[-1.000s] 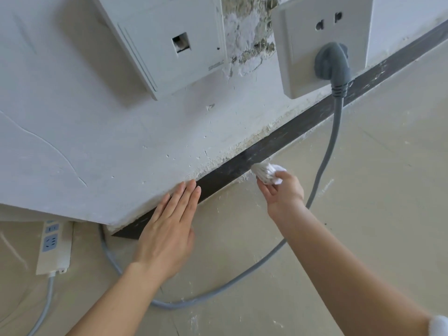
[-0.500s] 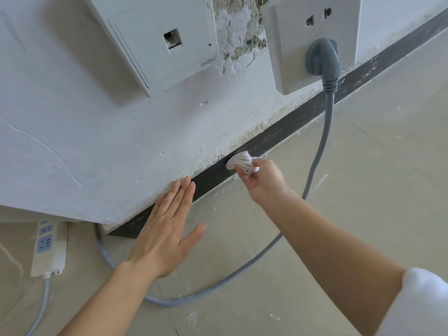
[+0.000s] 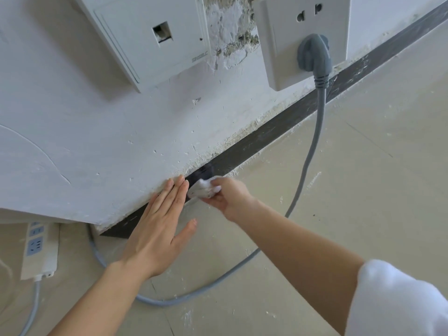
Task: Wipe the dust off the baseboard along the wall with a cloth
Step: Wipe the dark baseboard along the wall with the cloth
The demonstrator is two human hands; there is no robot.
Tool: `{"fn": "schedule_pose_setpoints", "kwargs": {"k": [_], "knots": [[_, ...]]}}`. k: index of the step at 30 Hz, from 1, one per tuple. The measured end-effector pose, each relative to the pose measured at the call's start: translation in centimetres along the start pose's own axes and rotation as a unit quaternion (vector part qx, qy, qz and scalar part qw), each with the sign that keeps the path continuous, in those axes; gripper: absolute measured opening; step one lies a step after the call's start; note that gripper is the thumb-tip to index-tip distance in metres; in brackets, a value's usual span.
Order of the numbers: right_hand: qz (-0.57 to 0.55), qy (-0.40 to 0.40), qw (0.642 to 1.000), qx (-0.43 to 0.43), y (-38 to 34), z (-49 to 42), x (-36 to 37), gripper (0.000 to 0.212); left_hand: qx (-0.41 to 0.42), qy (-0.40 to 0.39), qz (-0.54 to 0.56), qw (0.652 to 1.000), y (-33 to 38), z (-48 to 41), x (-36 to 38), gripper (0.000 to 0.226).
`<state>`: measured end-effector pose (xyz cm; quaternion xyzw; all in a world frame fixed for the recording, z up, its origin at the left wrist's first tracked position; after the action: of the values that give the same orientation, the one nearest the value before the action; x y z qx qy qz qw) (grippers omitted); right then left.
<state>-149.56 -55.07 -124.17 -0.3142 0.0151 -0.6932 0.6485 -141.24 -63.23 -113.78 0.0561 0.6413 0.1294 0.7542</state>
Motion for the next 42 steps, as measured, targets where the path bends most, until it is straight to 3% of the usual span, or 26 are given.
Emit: {"fn": "schedule_pose_setpoints", "kwargs": {"k": [5, 9, 11, 14, 16, 22, 26, 29, 32, 35, 37, 42], "knots": [[-0.144, 0.127, 0.976, -0.099, -6.7, 0.7, -5.9, 0.008, -0.006, -0.006, 0.021, 1.0, -0.1, 0.0, 0.1, 0.076], [-0.217, 0.12, 0.96, -0.127, -5.8, 1.5, -7.3, 0.014, -0.005, -0.006, 0.011, 1.0, 0.0, -0.1, 0.2, 0.077], [-0.165, 0.115, 0.976, -0.083, -2.5, 1.2, -6.4, 0.02, -0.008, -0.007, 0.01, 1.0, 0.1, 0.0, 0.1, 0.078], [-0.064, 0.027, 0.998, 0.01, 2.8, 1.1, -2.3, 0.025, -0.013, -0.006, 0.006, 1.0, 0.1, 0.0, -0.1, 0.079], [-0.034, -0.013, 0.999, 0.0, 2.4, 1.1, 0.0, 0.024, -0.013, -0.01, 0.005, 1.0, 0.1, 0.0, -0.3, 0.08], [-0.141, 0.017, 0.987, -0.068, -6.7, 2.7, -1.8, 0.014, -0.011, -0.017, 0.013, 1.0, 0.0, 0.1, -0.2, 0.08], [-0.246, 0.066, 0.961, -0.109, -8.0, 2.8, -5.8, 0.018, -0.018, -0.019, 0.013, 1.0, 0.1, 0.0, 0.0, 0.08], [-0.171, 0.096, 0.978, -0.072, -4.5, 1.4, -6.7, 0.019, -0.021, -0.021, 0.006, 1.0, 0.1, 0.0, 0.1, 0.081], [-0.046, 0.039, 0.998, 0.005, 1.4, 0.4, -3.6, 0.018, -0.03, -0.022, 0.001, 0.999, 0.1, 0.0, 0.1, 0.08], [0.006, -0.027, 0.999, 0.042, 5.8, -0.5, 0.4, 0.028, -0.039, -0.021, 0.005, 0.999, 0.3, 0.0, -0.1, 0.08], [-0.012, -0.041, 0.999, 0.026, 5.4, -1.1, 1.8, 0.031, -0.042, -0.023, 0.004, 0.999, 0.3, 0.0, -0.2, 0.08], [-0.038, 0.057, 0.994, -0.08, -3.5, -1.0, -3.0, 0.018, -0.037, -0.014, -0.009, 0.999, 0.4, -0.1, -0.2, 0.083]]}}
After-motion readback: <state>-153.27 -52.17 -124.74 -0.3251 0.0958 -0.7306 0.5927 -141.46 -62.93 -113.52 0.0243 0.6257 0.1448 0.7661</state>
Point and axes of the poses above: each hand's wrist, its own z-axis away from the middle knuckle, its own x-axis out of the palm, y = z × x, the point moved 10 cm from there along -z, towards the middle knuckle, and after that the axes turned 1 degree about -z, right-handed, at the moved point
